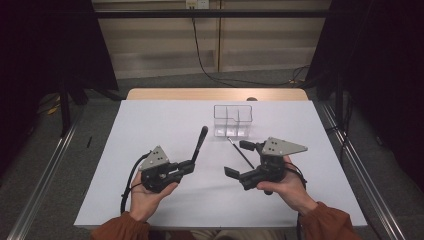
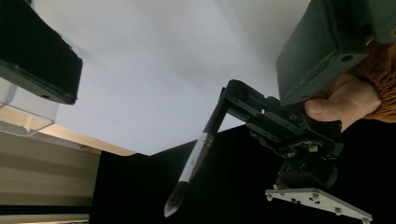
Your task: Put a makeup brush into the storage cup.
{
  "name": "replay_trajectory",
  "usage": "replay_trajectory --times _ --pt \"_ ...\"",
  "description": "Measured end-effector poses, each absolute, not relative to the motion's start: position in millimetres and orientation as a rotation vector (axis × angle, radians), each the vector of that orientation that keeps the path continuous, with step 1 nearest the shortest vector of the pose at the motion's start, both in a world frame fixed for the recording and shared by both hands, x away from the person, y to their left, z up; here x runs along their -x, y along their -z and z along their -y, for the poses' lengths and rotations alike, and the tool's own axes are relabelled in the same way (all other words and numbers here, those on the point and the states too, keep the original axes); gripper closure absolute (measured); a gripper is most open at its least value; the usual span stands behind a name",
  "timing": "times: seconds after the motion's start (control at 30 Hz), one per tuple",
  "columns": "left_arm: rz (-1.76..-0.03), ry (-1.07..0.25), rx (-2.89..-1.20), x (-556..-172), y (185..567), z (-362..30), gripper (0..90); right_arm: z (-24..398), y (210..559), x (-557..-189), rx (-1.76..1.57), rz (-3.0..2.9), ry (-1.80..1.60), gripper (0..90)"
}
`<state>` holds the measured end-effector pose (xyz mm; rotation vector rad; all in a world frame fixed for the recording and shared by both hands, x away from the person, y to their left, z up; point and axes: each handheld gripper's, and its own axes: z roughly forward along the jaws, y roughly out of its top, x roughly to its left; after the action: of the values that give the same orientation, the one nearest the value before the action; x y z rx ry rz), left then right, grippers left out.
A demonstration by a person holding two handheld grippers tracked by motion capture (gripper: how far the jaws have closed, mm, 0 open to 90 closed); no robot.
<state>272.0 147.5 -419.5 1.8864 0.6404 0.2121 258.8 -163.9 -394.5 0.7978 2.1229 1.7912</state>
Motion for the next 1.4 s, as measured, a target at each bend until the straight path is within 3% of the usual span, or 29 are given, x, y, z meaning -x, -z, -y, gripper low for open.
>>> replay_trajectory --times 0.83,1.13,1.4 --pt "-0.620 -0.193 -1.869 -271 421 -132 79.8 127 394 -283 -0.736 -2.161 -1.773 1.3" --pt "-0.614 -0.185 -1.884 -268 425 -127 79.8 123 396 -286 -0.717 -2.171 -1.784 9.3" --pt "-0.603 -0.182 -1.881 -267 423 -126 79.9 121 398 -288 -0.714 -2.166 -1.803 23.9"
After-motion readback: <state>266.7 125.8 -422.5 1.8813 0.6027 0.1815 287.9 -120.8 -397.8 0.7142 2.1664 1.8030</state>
